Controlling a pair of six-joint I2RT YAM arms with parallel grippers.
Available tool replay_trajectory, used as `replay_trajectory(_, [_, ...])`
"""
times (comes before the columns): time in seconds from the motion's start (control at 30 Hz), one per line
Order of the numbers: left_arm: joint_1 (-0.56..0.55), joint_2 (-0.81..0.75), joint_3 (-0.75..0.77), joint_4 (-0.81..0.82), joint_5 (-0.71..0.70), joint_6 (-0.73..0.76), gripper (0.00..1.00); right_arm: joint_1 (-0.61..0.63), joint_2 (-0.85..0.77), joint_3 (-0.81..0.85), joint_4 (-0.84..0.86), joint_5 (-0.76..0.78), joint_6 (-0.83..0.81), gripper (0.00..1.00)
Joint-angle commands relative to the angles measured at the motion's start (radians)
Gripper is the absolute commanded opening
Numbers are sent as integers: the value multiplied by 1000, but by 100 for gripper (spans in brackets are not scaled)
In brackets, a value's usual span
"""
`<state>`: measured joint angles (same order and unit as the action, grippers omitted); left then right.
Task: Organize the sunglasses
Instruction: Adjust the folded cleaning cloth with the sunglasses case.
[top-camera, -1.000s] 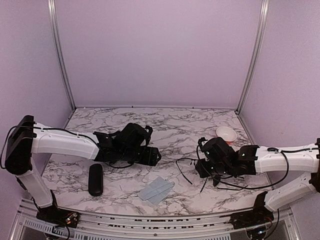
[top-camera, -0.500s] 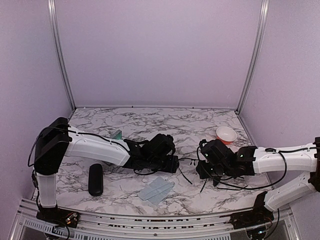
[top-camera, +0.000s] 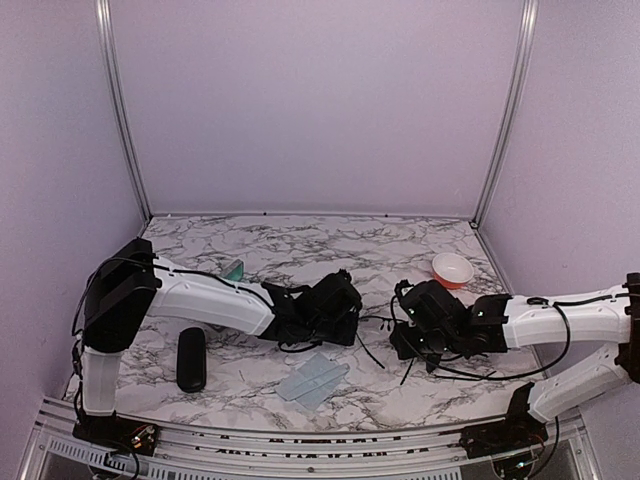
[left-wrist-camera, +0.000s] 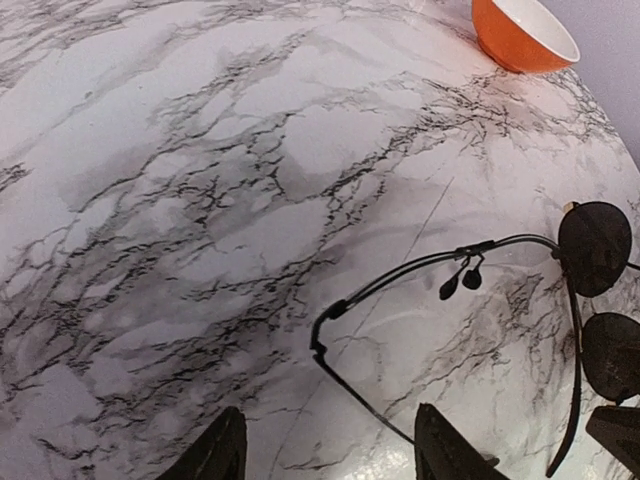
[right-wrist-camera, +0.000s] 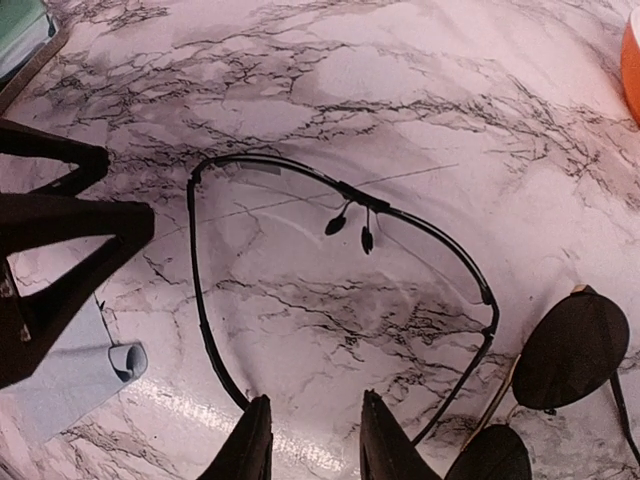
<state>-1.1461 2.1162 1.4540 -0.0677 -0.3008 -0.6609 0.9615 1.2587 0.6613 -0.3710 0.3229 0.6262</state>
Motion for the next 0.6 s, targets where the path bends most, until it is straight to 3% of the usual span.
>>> replay_trajectory(0.0, [55, -170, -95, -104, -168, 94, 57, -3, 12, 15, 67, -19, -42, 30])
replay_trajectory(0.23, [185, -314, -205, -307, -141, 344, 55, -3, 67, 47, 100, -31, -60, 29])
replay_trajectory(0.47, [323, -345, -261, -383, -49, 341, 55, -2, 132, 66, 134, -74, -65, 26])
replay_trajectory(0.57, [349, -331, -265, -396, -20, 362, 64, -1, 147, 71, 130, -82, -62, 25])
